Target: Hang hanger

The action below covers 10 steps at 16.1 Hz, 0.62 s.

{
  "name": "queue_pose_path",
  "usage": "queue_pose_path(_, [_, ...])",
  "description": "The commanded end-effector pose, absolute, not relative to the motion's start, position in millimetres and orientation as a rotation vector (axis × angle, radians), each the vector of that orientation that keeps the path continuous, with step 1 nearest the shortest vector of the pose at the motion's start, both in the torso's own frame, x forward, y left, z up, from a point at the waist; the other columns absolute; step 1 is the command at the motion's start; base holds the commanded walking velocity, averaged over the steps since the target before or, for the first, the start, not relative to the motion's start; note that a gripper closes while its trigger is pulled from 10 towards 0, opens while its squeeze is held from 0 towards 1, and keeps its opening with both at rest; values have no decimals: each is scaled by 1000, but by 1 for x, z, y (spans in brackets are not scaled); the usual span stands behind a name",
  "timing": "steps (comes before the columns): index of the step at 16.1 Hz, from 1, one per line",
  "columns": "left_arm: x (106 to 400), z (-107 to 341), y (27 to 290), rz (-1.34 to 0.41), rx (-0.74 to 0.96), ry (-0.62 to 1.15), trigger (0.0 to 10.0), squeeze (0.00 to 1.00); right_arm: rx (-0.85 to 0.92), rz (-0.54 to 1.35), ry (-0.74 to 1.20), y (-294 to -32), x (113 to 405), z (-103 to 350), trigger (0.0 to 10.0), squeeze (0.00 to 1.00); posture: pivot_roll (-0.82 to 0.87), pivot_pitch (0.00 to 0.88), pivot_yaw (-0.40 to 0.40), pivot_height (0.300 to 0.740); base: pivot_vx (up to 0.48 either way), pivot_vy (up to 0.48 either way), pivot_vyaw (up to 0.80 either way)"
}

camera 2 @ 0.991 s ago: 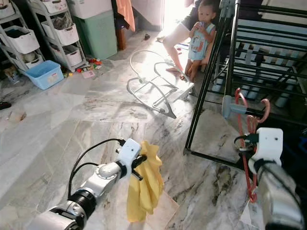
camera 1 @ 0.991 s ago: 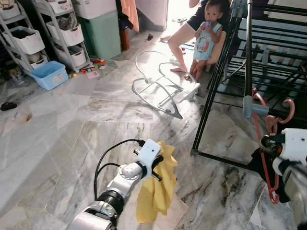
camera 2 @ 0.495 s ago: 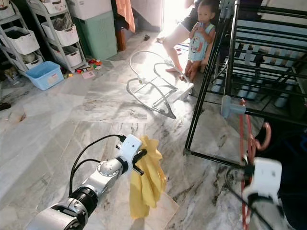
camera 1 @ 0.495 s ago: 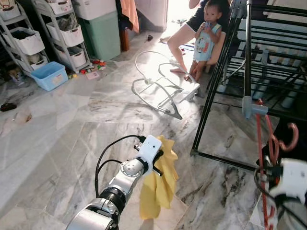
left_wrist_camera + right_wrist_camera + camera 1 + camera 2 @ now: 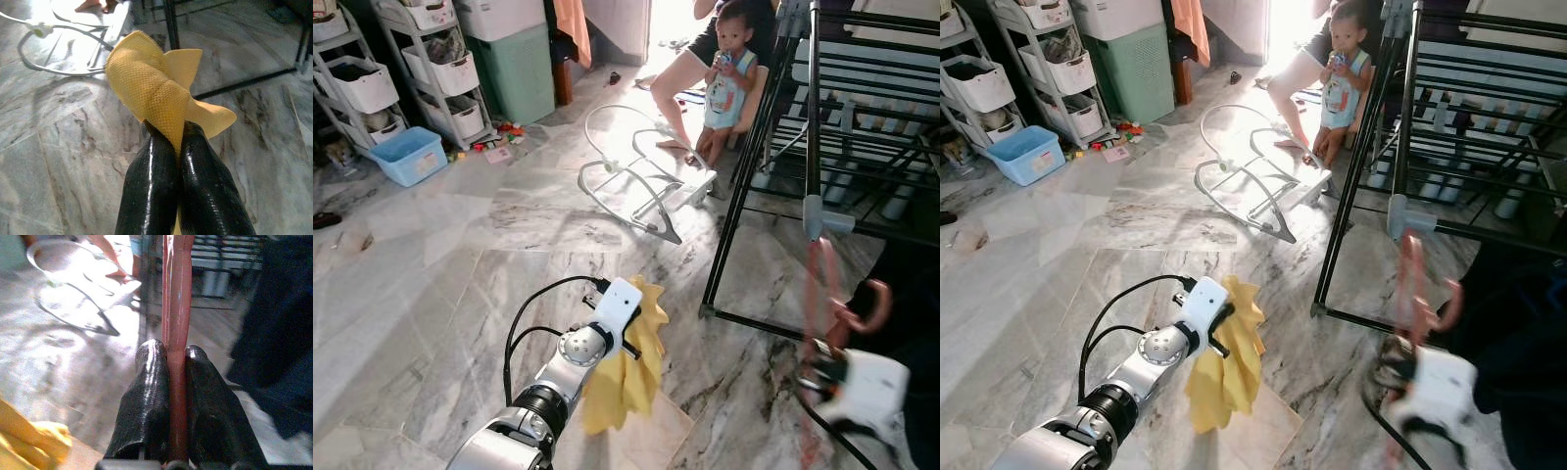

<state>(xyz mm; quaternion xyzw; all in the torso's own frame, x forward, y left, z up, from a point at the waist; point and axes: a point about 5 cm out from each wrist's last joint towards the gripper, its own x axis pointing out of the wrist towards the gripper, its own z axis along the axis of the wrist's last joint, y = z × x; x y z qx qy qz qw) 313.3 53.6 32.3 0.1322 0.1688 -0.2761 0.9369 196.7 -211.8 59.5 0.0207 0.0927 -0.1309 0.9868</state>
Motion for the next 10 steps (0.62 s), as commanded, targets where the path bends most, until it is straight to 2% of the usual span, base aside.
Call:
queue_pose_path(1, [321,43,51,-544,261,306,10000,0,32,-248,179,-208,200,58,10000,0,-18,0,-36,740,0,0,0])
queue_pose_path(5, [337,71,54,-460,232,168,10000,0,33,-219,127,-189,213,68,10000,0,8,0,-71,740,0,0,0])
queue_pose_path(8, [341,79,63,-421,178,146,10000,0,37,-243,97,-193,213,74,10000,0,21,0,-74,740,0,0,0])
queue_pose_path(10, [335,72,69,-434,211,153,10000,0,67,-262,91,-193,213,75,10000,0,27,0,-85,740,0,0,0])
